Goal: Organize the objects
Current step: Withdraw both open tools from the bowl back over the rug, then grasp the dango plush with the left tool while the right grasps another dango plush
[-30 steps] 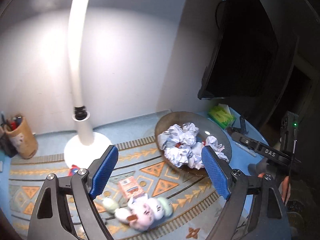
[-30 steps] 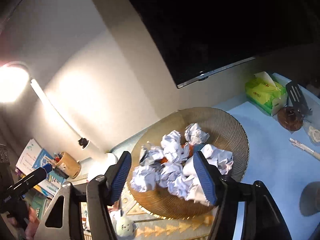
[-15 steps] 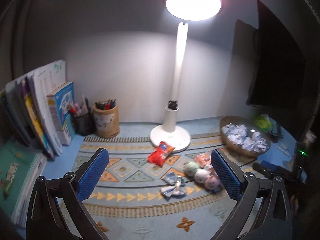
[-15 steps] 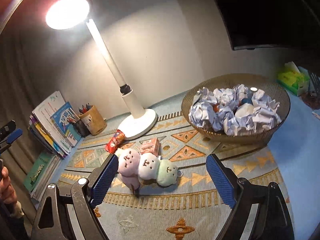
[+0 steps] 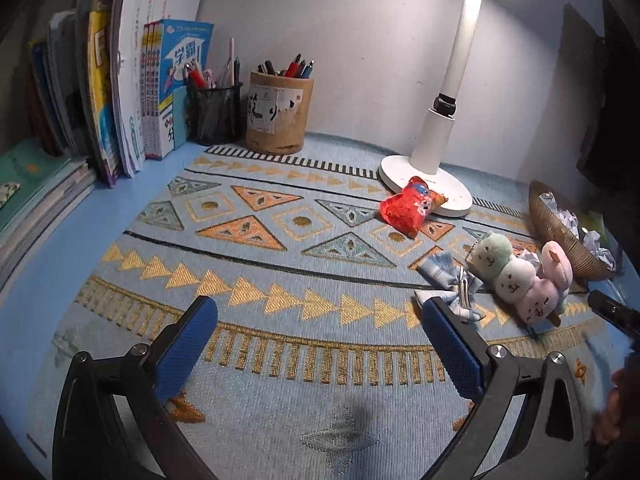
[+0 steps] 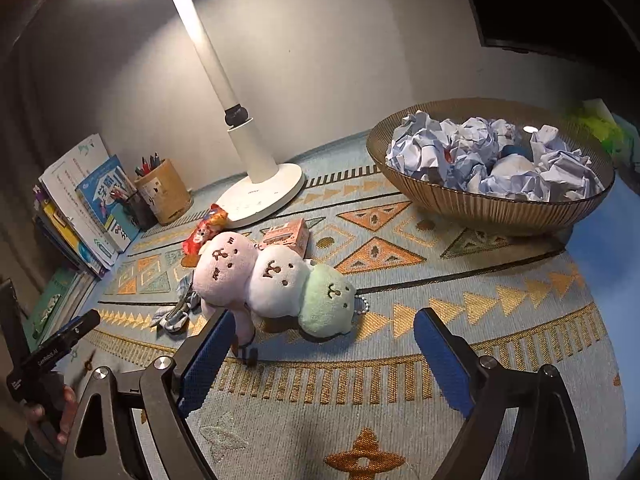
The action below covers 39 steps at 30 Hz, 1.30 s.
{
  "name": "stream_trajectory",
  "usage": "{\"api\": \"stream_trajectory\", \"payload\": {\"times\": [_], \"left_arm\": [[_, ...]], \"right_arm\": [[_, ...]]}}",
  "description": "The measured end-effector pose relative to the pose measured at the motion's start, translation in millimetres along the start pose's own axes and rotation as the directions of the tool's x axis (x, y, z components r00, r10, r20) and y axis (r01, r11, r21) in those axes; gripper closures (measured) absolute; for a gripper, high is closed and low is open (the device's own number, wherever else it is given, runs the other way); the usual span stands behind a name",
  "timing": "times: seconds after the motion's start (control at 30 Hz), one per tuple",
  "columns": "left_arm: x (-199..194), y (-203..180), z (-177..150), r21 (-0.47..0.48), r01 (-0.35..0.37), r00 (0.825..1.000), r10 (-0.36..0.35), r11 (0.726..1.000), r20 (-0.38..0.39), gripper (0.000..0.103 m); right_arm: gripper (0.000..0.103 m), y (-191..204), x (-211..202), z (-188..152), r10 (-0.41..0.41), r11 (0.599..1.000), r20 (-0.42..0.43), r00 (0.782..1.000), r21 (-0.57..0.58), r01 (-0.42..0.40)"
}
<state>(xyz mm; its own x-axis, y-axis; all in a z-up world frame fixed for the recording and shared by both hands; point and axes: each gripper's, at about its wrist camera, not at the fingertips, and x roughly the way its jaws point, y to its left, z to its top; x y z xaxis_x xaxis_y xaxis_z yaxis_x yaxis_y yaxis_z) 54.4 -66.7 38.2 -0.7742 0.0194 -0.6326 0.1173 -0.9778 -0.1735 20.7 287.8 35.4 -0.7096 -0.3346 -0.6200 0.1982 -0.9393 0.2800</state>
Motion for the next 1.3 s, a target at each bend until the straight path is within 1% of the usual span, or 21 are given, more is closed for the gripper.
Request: {"api": "stream_trajectory", "payload": {"times": [0.1,0.2,0.27,0.33,0.43,0.5,0.57,0.67,0.7,0.73,0.77,0.8,0.87,0.9,0.93,0.97,1.0,1.03,1.17,1.23,1.3], "left_arm": [[3,1,1,-0.005,0.01,1.0,-0.01,1.0,-0.005,0.001],[7,-5,1,0.028,0.019,0.999,-0.018,0.999,-0.039,0.001],[11,-14,1,0.061,0.03,0.997,-0.025,0.998,-0.071,0.001],[17,-26,3,0.075,0.07,0.993,-0.062,0.995,-0.103,0.001],[32,-47,6,0.104,0.132,0.978,-0.113,0.986,-0.176,0.001],[46,-64,5,0.165,0.132,0.97,-0.093,0.977,-0.225,0.001],[58,-78,5,0.209,0.136,0.963,-0.079,0.968,-0.258,0.002],[71,-90,8,0.231,0.168,0.957,-0.103,0.958,-0.271,0.003],[77,-93,9,0.232,0.176,0.954,-0.108,0.957,-0.281,0.005],[82,-96,8,0.236,0.183,0.949,-0.109,0.954,-0.295,0.014],[86,-98,8,0.244,0.189,0.944,-0.108,0.951,-0.311,0.019],[85,-102,8,0.267,0.177,0.952,-0.095,0.947,-0.292,0.021],[85,-108,5,0.304,0.187,0.953,-0.097,0.934,-0.288,0.035],[84,-111,3,0.324,0.186,0.955,-0.092,0.928,-0.283,0.039],[83,-114,1,0.34,0.184,0.957,-0.089,0.922,-0.276,0.05],[81,-115,0,0.349,0.199,0.956,-0.104,0.916,-0.274,0.064],[79,-116,-2,0.355,0.213,0.955,-0.118,0.91,-0.271,0.074],[77,-116,-3,0.358,0.223,0.955,-0.129,0.907,-0.269,0.087],[65,-109,-2,0.347,0.23,0.964,-0.164,0.909,-0.21,0.088],[62,-105,-1,0.33,0.227,0.967,-0.171,0.916,-0.19,0.088],[60,-99,0,0.305,0.237,0.966,-0.19,0.922,-0.176,0.088]], "right_arm": [[0.013,2,2,0,0.028,0.999,-0.014,1.0,-0.018,-0.028],[0.013,2,5,1,0.081,0.996,-0.069,0.994,-0.043,-0.084],[0.013,6,11,5,0.06,0.992,-0.131,0.99,-0.104,-0.073],[0.013,13,12,13,0.024,0.979,-0.143,0.989,-0.199,-0.053],[0.013,24,24,24,-0.001,0.931,-0.168,0.986,-0.361,-0.06],[0.013,30,37,27,-0.017,0.891,-0.191,0.981,-0.449,-0.071],[0.013,33,48,29,-0.004,0.859,-0.211,0.978,-0.502,-0.104],[0.013,35,63,32,-0.009,0.817,-0.231,0.973,-0.563,-0.125],[0.013,36,67,33,-0.008,0.806,-0.236,0.972,-0.577,-0.134],[0.013,37,71,34,-0.006,0.798,-0.242,0.97,-0.586,-0.141],[0.013,38,74,36,0.003,0.794,-0.247,0.969,-0.588,-0.152],[0.013,39,77,39,0.022,0.794,-0.255,0.967,-0.583,-0.172],[0.016,39,83,41,0.059,0.792,-0.282,0.958,-0.571,-0.217],[0.022,39,85,41,0.08,0.793,-0.3,0.951,-0.559,-0.243],[0.042,39,88,40,0.106,0.797,-0.327,0.939,-0.537,-0.277],[0.053,38,89,39,0.134,0.803,-0.355,0.925,-0.509,-0.312],[0.053,37,88,37,0.154,0.811,-0.362,0.92,-0.486,-0.326],[0.054,37,85,34,0.156,0.821,-0.352,0.923,-0.473,-0.319],[0.054,28,58,33,0.117,0.905,-0.325,0.938,-0.354,-0.236],[0.054,18,38,34,0.05,0.956,-0.307,0.95,-0.26,-0.135],[0.054,1,25,31,-0.004,0.995,-0.341,0.94,-0.096,-0.031]]}}
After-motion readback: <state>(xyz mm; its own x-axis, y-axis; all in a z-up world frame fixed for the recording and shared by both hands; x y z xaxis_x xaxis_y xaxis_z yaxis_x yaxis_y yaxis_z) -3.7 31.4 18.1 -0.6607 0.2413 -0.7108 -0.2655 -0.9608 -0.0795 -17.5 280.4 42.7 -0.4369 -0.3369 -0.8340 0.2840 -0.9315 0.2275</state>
